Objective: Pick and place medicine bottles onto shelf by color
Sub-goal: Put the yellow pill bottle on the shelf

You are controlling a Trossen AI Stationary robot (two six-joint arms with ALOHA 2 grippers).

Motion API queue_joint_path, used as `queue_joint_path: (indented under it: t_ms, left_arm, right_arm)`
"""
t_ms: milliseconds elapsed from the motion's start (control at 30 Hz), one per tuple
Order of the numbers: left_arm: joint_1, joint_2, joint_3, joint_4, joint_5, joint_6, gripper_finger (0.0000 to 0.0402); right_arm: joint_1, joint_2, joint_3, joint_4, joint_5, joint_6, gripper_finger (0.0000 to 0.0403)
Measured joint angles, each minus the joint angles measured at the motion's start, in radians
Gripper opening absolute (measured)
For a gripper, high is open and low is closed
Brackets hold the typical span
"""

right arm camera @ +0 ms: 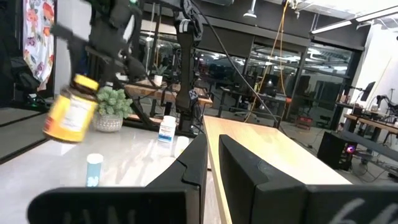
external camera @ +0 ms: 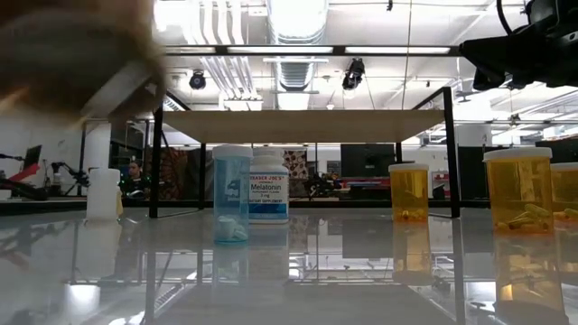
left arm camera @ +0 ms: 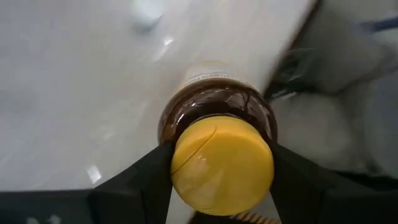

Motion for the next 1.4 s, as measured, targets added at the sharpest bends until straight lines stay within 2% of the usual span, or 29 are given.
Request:
queue_joint_path:
  t_ms: [167, 300, 600, 767, 967, 1100, 1233, 1400]
  left_arm:
    - [0.072, 0.000, 0.144, 0.002, -0.006, 0.161, 0.0196]
    - [0.158, 0.002, 0.251, -0.074, -0.002, 0.333, 0.0196]
    - [0.477, 0.001, 0.441, -0.440, -0.012, 0.623, 0.0196]
    - [0.641, 0.002, 0.521, -0.431, 0.015, 0.731, 0.0196]
    - [0.747, 0.009, 0.556, -0.438, -0.019, 0.911, 0.0196]
    - [0.780, 0.010, 0.524, -0.439, -0.111, 1.037, 0.0196]
    - [0.791, 0.022, 0.514, -0.438, -0.157, 1.093, 0.0196]
    - [0.795, 0.022, 0.509, -0.438, -0.298, 1.117, 0.0196]
  right_arm:
    - [0.000, 0.001, 0.000, -0.027, 0.009, 0.000, 0.0034]
    - [0.000, 0.001, 0.000, -0.029, 0.010, 0.015, 0.0034]
    - [0.000, 0.001, 0.000, -0.029, 0.010, 0.019, 0.0034]
    - [0.000, 0.001, 0.000, -0.030, 0.063, 0.018, 0.0034]
    - [0.000, 0.001, 0.000, -0.033, 0.096, 0.007, 0.0034]
    - [0.000, 0.001, 0.000, -0.034, 0.113, 0.018, 0.0034]
    - [0.000, 0.001, 0.000, -0.036, 0.114, 0.018, 0.0034]
    - [0.000, 0.001, 0.000, -0.036, 0.114, 0.018, 0.0034]
